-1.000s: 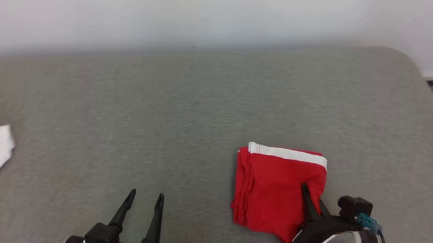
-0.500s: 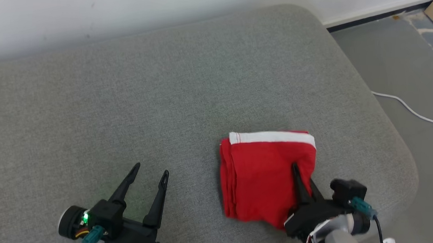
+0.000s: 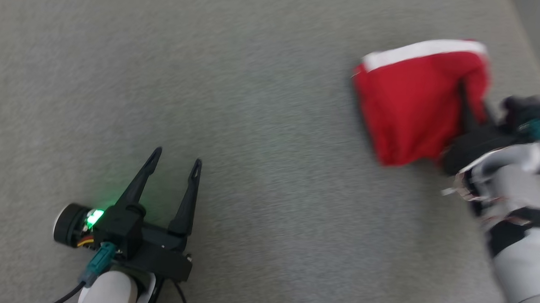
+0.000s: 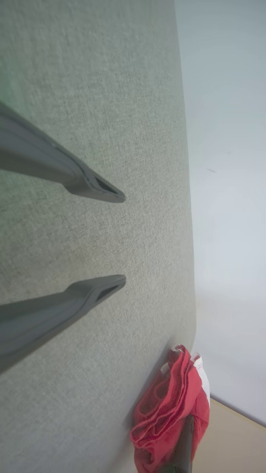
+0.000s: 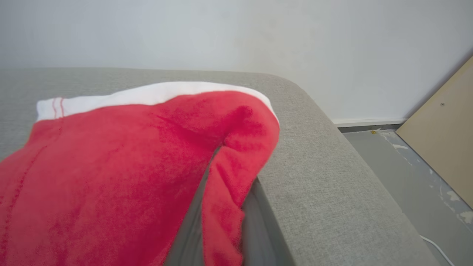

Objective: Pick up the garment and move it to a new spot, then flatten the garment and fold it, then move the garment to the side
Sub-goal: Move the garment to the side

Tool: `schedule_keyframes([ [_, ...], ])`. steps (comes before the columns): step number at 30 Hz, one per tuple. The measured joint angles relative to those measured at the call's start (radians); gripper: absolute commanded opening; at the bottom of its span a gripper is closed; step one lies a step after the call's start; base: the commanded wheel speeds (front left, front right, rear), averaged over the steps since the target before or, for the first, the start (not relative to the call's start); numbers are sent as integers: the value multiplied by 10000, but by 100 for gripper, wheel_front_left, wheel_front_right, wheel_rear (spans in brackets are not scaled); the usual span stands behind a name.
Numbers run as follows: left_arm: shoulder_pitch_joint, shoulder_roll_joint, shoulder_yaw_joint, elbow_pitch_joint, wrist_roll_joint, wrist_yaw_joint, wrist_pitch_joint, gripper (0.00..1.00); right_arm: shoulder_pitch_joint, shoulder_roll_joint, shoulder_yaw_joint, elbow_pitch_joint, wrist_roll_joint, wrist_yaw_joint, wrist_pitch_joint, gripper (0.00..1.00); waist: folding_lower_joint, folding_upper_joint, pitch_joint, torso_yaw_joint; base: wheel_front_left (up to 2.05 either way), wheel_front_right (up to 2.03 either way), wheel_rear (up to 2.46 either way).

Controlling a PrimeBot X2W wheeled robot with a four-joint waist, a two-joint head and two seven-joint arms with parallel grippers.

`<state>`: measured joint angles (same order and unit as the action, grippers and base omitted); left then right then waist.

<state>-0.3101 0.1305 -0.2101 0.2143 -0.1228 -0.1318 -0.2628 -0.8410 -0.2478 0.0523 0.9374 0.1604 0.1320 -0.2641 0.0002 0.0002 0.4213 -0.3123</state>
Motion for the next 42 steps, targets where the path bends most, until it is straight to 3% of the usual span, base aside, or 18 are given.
schedule_keyframes([
  [10,-382,-192,199,-658,105,-13,-59,100,-1478,-2345,-2598,2056,-1841,0,-2,0,-1,-1,1269,1549,0,0,0],
  [11,-382,-215,217,-694,117,-13,-75,100,-1485,-2481,-2907,2115,-1988,0,0,24,-1,-1,1358,1668,0,0,0],
  [12,-384,-230,219,-734,117,-15,-84,100,-1484,-2600,-3187,2128,-2215,0,0,91,-1,-1,1435,1785,0,0,0],
  [13,-386,-247,219,-761,119,-17,-86,100,-1484,-2704,-3453,2100,-2454,0,0,100,-2,-1,1499,1890,0,0,0],
  [20,-363,-324,314,-719,132,-17,-86,100,-1354,-2424,-5444,1055,-3795,0,0,100,-2,-2,1515,2254,0,0,0],
  [26,62,-357,516,-383,94,-2,-38,100,-709,-1615,-5948,-1012,-4337,0,0,100,-1,-2,895,2300,0,0,0],
  [29,415,-424,627,-259,77,-2,-6,100,-161,-1438,-5825,-1636,-4161,0,0,100,-2,-1,458,2329,0,0,0],
  [33,825,-537,909,-138,48,0,-6,100,654,-1074,-4926,-2395,-3296,0,0,100,-2,-1,-197,2397,0,0,0],
  [42,1630,-675,1354,31,33,0,-6,100,3372,731,-3352,-4071,-1883,0,0,100,-5,-2,-1636,2582,0,0,0],
])
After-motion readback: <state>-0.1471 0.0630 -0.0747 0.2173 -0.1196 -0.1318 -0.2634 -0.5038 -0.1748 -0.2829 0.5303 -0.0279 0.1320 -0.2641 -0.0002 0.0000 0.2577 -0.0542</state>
